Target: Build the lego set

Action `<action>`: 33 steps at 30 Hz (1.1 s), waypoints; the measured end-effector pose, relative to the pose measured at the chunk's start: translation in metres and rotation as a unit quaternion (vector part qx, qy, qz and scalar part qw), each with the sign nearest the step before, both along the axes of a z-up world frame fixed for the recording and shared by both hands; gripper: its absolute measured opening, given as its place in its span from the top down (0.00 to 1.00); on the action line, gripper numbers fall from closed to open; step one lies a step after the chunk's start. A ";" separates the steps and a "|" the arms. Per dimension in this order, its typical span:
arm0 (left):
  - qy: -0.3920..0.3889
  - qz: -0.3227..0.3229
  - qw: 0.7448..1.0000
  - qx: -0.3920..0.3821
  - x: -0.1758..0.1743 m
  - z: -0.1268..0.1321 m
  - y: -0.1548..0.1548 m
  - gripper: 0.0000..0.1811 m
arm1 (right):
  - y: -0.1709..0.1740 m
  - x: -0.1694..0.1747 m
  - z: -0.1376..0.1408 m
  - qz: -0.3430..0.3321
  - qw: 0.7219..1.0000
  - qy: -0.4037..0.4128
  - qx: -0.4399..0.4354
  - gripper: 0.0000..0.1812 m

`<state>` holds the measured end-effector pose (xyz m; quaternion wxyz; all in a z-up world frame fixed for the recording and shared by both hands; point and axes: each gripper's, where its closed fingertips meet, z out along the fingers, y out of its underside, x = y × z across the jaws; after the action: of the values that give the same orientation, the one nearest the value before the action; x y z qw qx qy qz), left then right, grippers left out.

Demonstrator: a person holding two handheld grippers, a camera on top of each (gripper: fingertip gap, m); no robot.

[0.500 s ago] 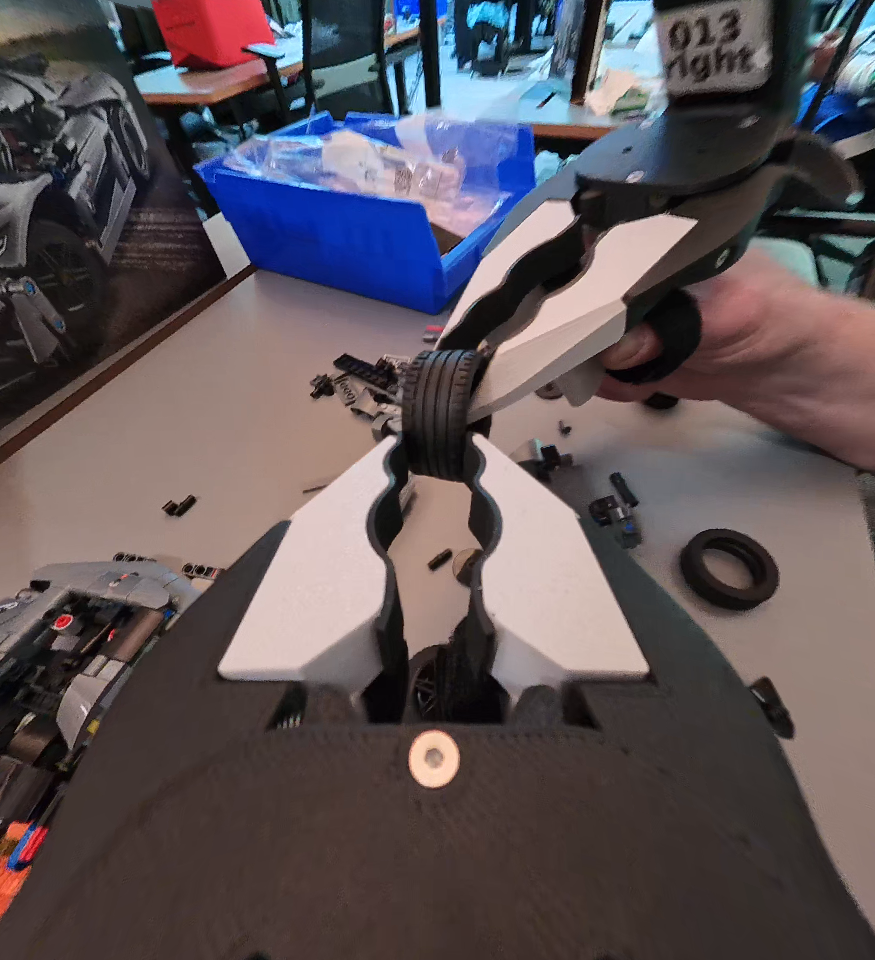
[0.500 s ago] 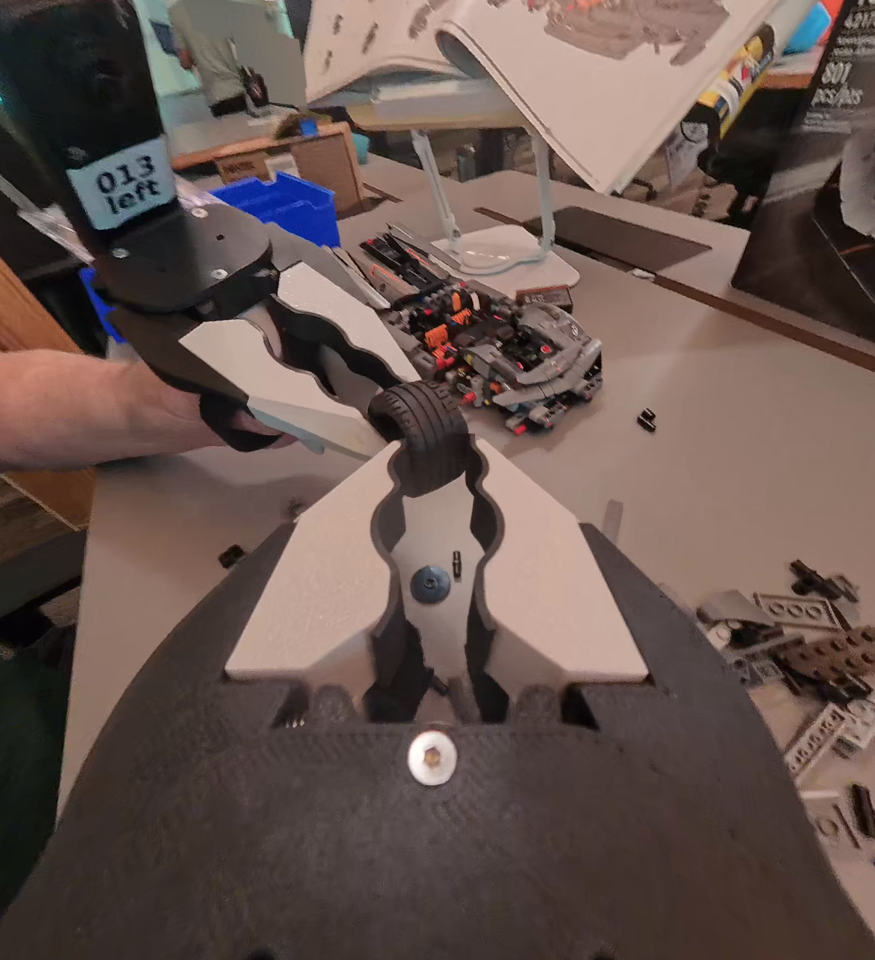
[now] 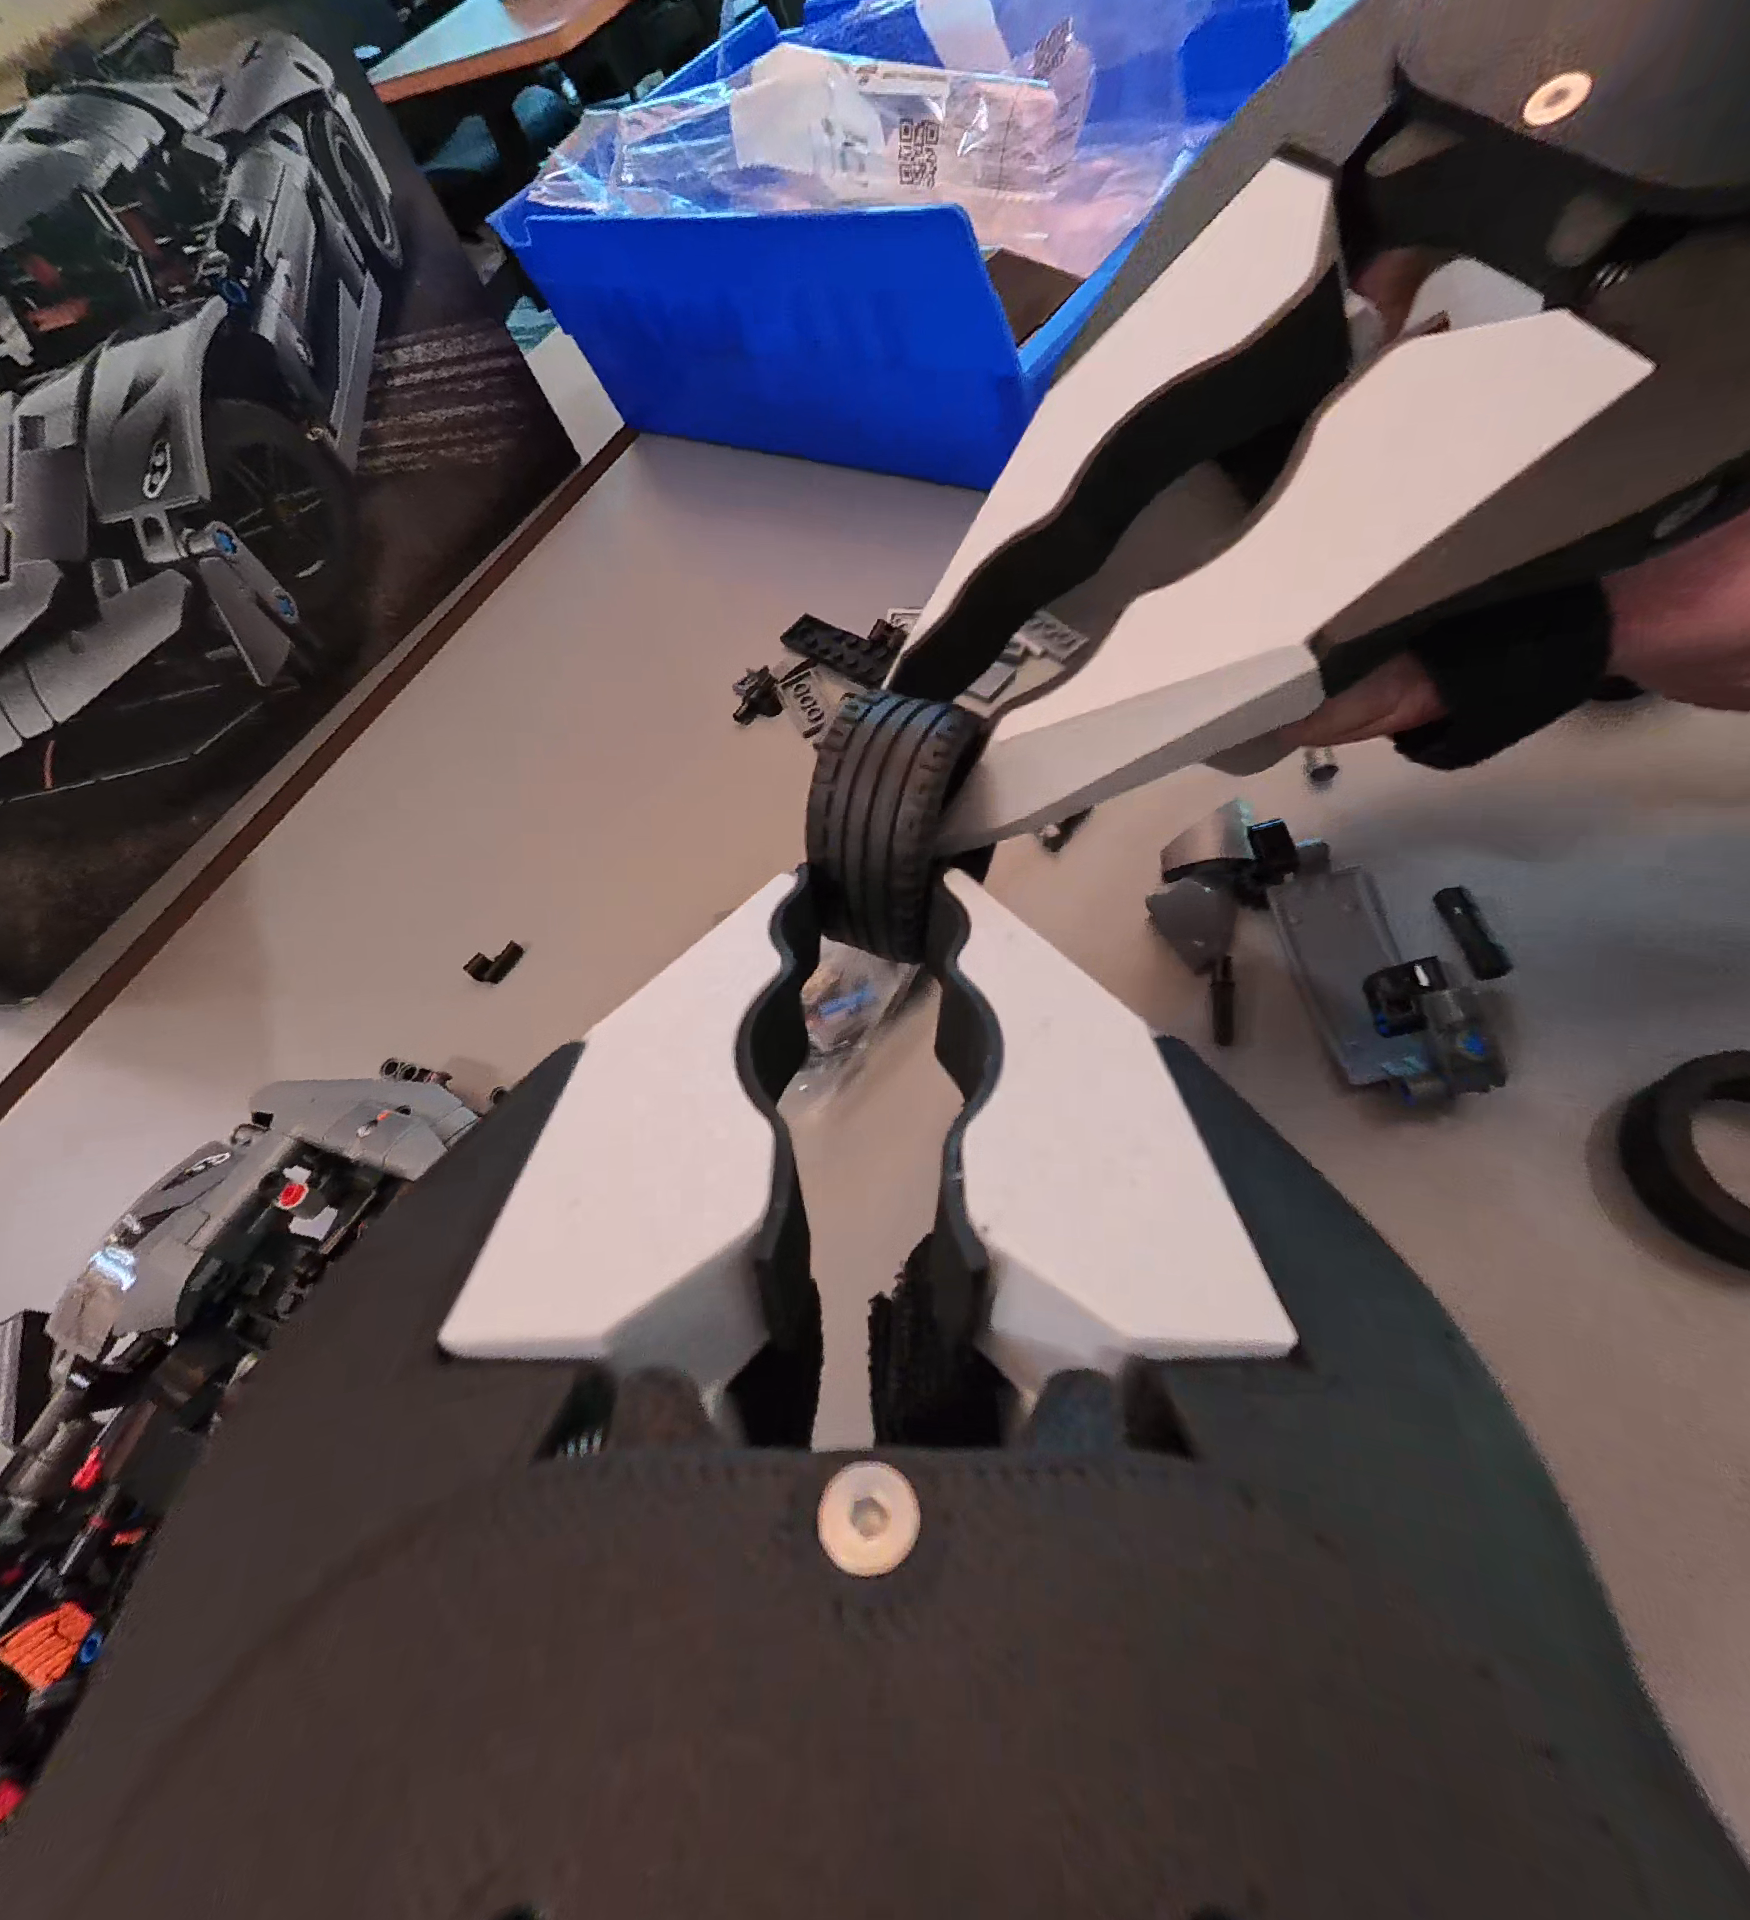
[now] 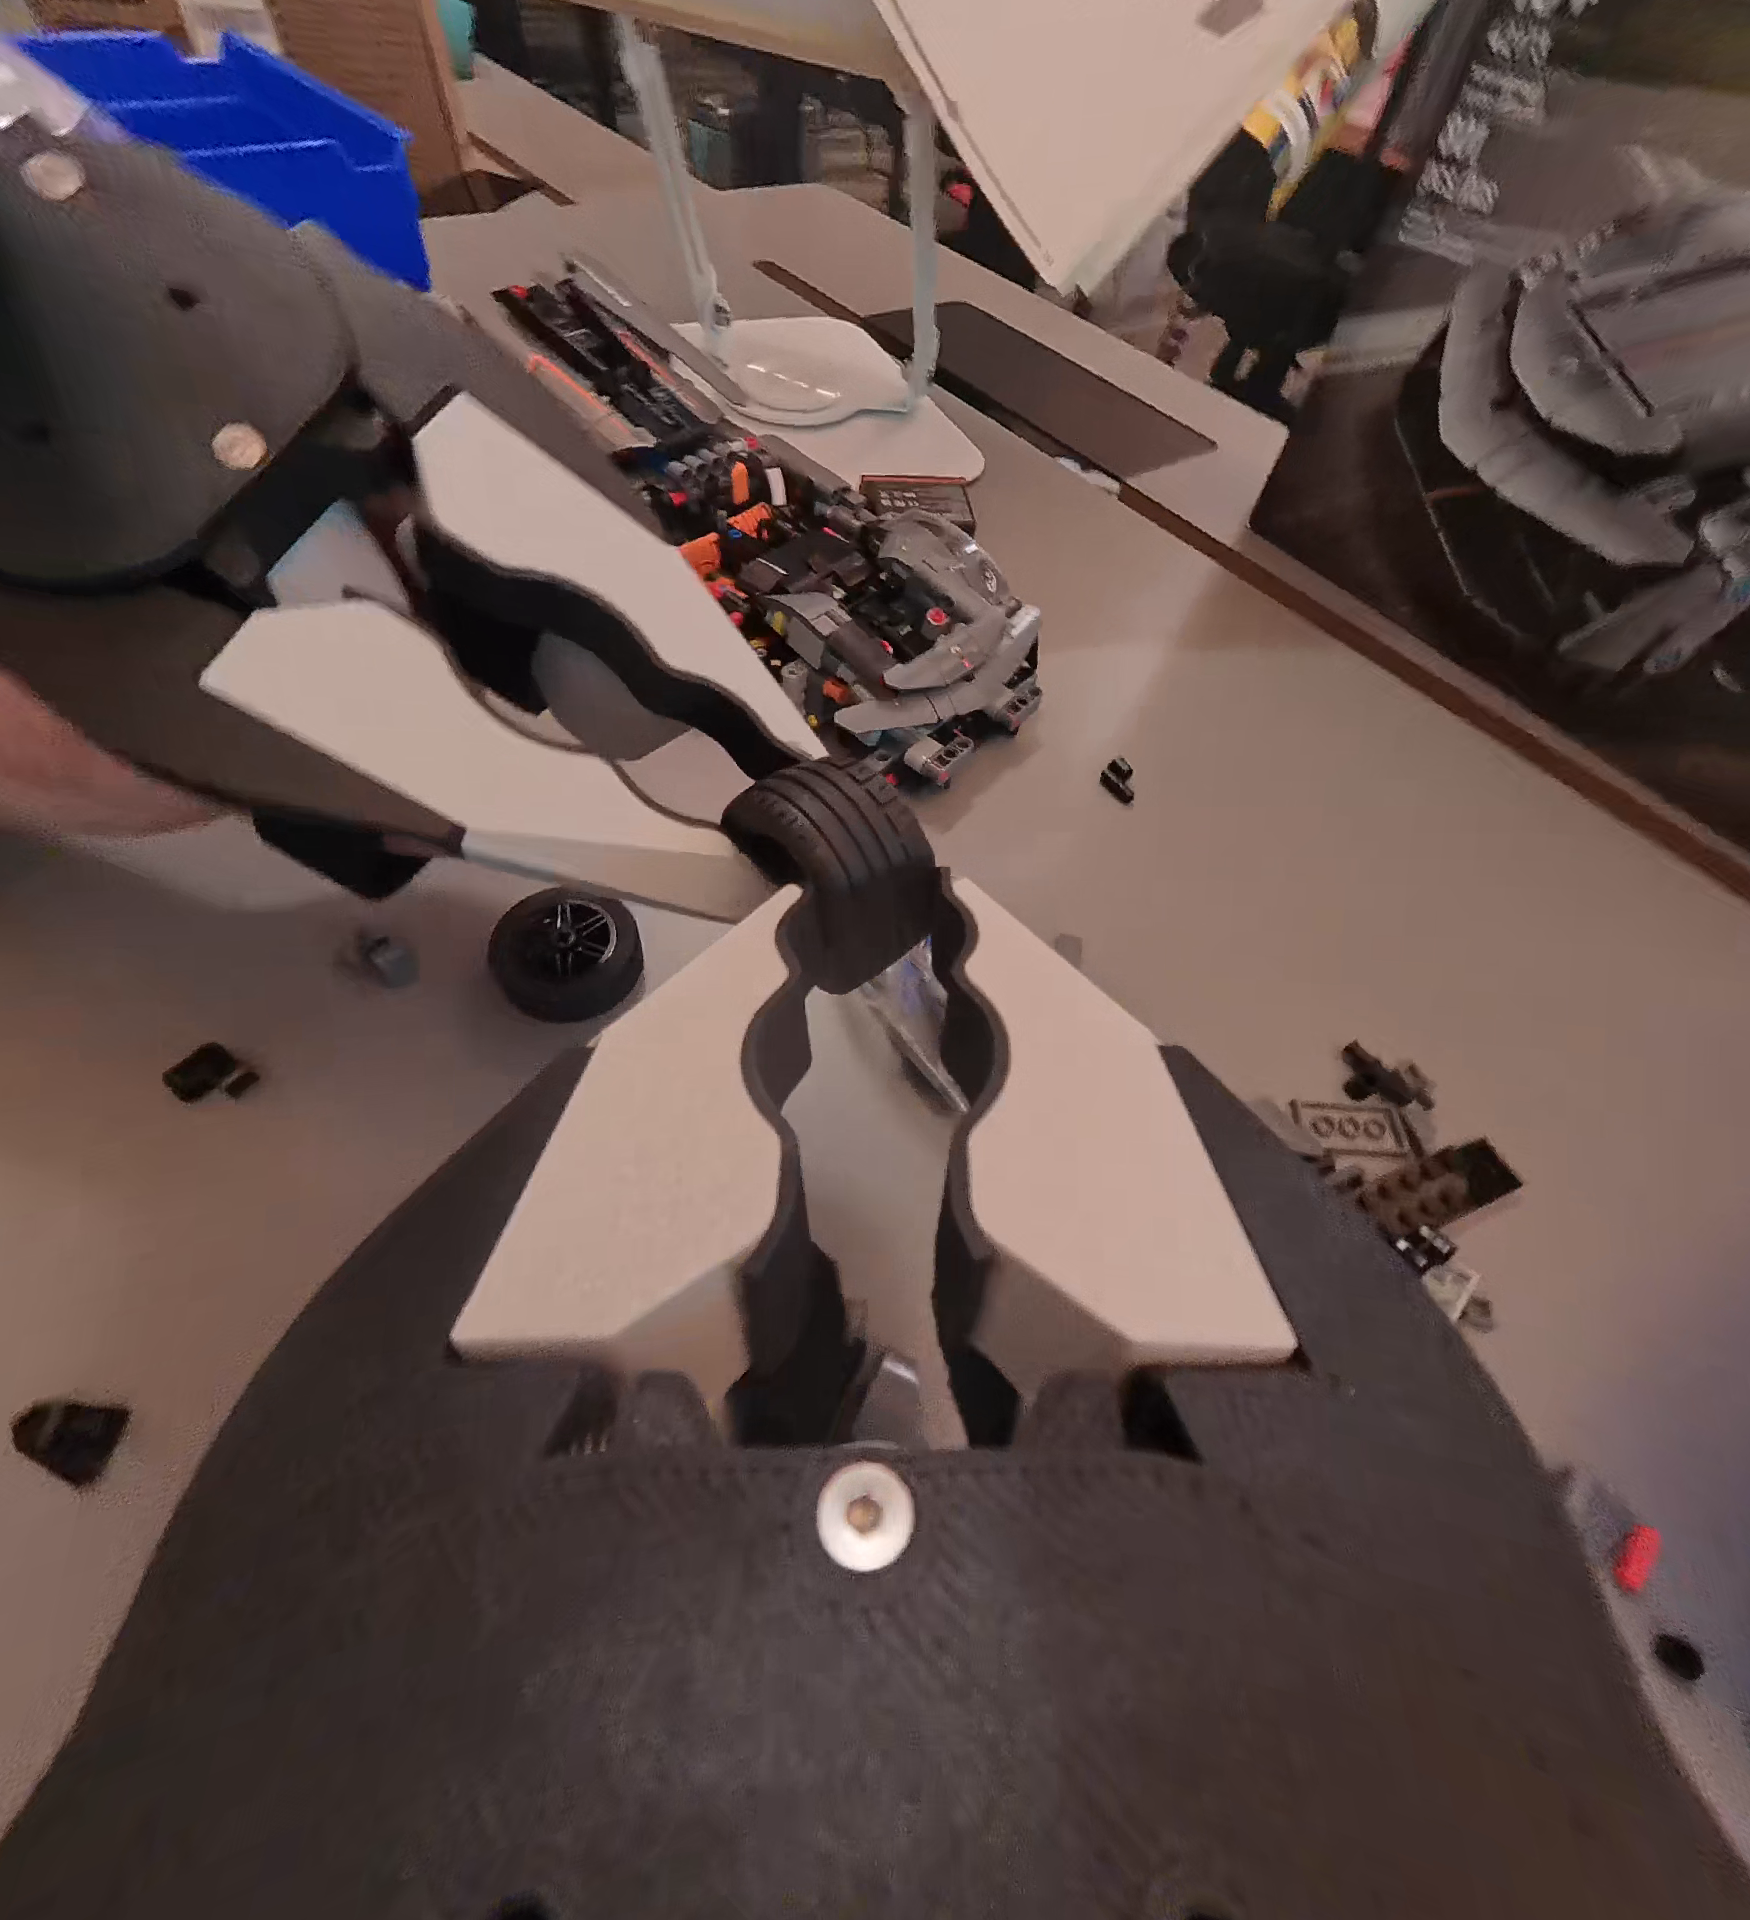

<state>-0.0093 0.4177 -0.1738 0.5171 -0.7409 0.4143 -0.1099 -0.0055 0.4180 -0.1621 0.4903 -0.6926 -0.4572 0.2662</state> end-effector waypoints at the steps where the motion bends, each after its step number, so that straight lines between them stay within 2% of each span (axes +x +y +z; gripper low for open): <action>1: -0.006 -0.007 1.000 -0.010 0.000 0.001 -0.002 0.90 | -0.002 0.000 0.002 0.013 1.000 -0.002 0.012 0.90; 6: -0.006 -0.031 0.998 -0.052 0.005 0.003 -0.013 0.90 | -0.012 0.003 0.012 0.060 0.998 0.030 0.012 0.85; 9: -0.010 -0.036 0.997 -0.062 0.008 0.001 -0.016 0.90 | -0.013 0.004 0.010 0.070 0.997 0.035 -0.004 0.88; 12: -0.024 -0.042 0.996 -0.078 0.010 0.000 -0.018 0.90 | -0.012 0.004 0.009 0.067 0.997 0.037 -0.014 0.89; 17: 0.000 -0.038 0.996 -0.083 0.014 -0.013 -0.016 0.90 | -0.007 0.007 -0.003 0.045 0.998 0.008 -0.030 0.91; 29: 0.091 -0.001 0.994 -0.063 0.018 -0.036 -0.008 0.90 | 0.006 0.013 -0.030 -0.033 0.989 -0.139 0.039 0.97; 33: 0.072 -0.007 0.994 -0.083 0.019 -0.036 -0.006 0.90 | 0.006 0.016 -0.028 -0.010 0.994 -0.105 0.013 0.94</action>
<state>0.0095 0.4114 -0.2095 0.4217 -0.7844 0.4449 -0.0940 0.0102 0.4241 -0.1903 0.4508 -0.7152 -0.5025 0.1809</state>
